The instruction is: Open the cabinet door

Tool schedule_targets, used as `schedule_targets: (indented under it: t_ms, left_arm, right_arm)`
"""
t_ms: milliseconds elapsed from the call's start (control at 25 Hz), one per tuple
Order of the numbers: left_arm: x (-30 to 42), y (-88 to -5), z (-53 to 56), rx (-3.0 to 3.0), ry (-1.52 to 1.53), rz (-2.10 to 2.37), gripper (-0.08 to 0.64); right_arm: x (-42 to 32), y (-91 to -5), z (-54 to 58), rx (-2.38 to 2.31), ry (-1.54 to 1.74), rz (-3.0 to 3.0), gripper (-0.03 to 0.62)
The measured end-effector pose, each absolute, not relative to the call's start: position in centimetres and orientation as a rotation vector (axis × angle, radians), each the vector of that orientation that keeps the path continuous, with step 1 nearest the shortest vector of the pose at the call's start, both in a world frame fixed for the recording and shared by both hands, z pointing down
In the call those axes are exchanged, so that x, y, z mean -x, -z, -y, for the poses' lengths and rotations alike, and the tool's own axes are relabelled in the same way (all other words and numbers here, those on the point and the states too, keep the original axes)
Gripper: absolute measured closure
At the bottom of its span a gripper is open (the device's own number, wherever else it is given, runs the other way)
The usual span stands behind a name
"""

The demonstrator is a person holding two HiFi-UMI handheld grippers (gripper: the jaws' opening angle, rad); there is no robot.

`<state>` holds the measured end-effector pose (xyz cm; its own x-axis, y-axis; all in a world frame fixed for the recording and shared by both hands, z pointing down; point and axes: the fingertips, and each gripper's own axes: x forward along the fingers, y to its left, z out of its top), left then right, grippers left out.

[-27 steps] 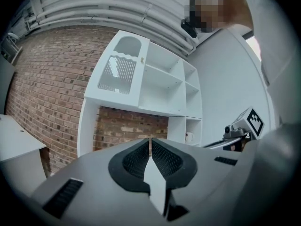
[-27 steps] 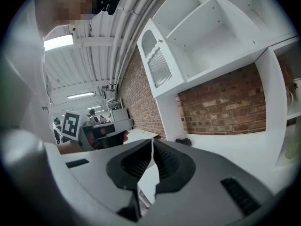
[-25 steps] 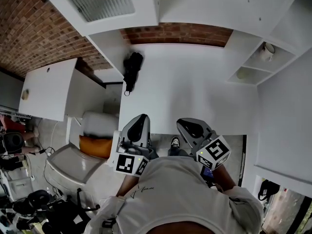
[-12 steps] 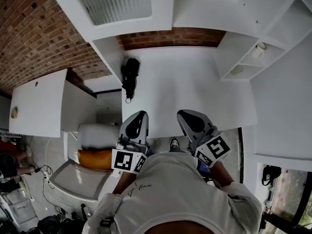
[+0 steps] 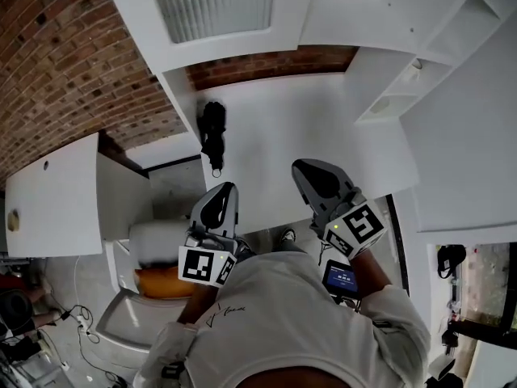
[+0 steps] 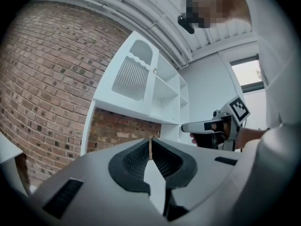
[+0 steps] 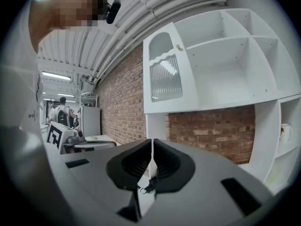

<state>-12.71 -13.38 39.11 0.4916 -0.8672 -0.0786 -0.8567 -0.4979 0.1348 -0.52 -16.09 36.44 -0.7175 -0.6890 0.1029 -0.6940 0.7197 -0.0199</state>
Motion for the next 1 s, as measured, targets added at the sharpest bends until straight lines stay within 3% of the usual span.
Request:
schedule_targets:
  t_ms: [480, 1000]
  left_arm:
    - [12.1, -41.6, 13.0, -2.562, 0.211, 1.498, 0.532]
    - [12.8, -41.0, 14.7, -2.519, 0.243, 1.555, 0.533]
  right_arm:
    - [0.5, -30.3, 21.5, -1.170, 0.216, 2.807, 0.565]
    - [-0.6, -28.4, 26.8, -1.226, 0.221, 2.823, 0.561]
